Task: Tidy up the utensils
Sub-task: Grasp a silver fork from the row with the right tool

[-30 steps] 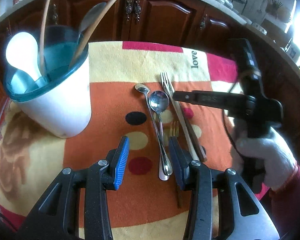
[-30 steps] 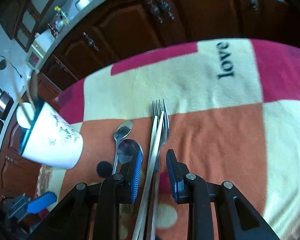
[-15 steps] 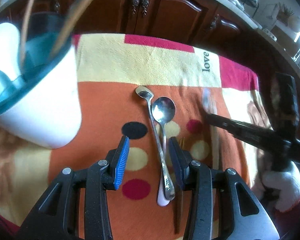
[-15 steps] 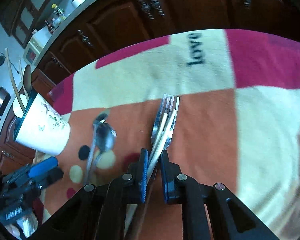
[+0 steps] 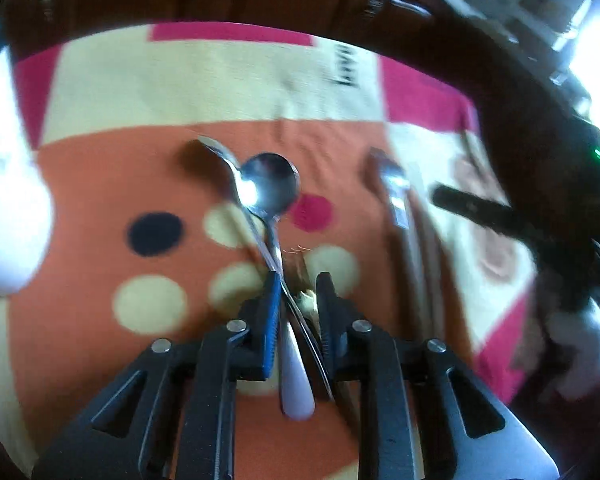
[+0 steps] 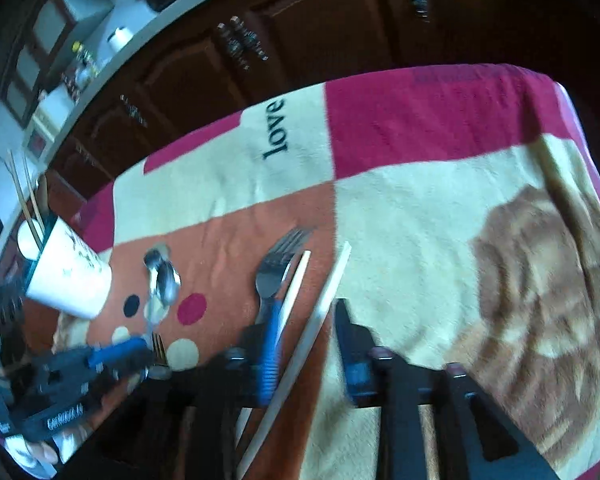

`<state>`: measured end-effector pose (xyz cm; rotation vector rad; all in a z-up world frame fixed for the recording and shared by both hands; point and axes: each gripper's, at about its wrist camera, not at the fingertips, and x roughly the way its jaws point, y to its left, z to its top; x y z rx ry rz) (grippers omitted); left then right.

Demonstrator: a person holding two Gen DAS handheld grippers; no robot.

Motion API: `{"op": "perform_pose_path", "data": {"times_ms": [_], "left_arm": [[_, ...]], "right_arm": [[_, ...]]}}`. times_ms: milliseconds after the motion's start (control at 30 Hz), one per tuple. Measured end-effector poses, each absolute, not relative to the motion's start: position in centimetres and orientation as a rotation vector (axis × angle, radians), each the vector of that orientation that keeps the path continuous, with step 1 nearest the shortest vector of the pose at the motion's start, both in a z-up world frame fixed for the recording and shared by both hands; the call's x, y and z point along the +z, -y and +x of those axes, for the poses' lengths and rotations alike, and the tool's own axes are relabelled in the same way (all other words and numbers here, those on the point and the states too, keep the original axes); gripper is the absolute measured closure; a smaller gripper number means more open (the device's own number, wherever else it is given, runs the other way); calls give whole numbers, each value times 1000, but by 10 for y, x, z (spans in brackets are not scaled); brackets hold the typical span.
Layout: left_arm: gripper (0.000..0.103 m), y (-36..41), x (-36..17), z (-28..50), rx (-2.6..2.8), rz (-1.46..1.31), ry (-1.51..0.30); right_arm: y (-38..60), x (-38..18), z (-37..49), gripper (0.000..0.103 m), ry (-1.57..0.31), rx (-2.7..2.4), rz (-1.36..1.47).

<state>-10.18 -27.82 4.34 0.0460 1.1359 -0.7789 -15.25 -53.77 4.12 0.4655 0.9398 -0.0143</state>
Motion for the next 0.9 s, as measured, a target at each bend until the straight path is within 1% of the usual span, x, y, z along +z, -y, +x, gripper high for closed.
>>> {"op": "perform_pose_path", "data": {"times_ms": [133,333,567,600,900], "left_arm": [[86,269,57,-110,-835,33,-1132],[84,258,69,-92,-703,3,-1098],[84,267,52,-65,-556,-14,-1109],[82,270,50,-61,-532,-12,-1104],[82,293,33,-34,-491,-5,-1129]], "right_arm": [[541,39,-157,70,-955,-3,496],[540,32,-149,70,-967,-3,507],[533,32,-133,70,-966,7,495],[533,32,-133,70,-965,8,496],[535,27,-124,70,-969,24,477]]}}
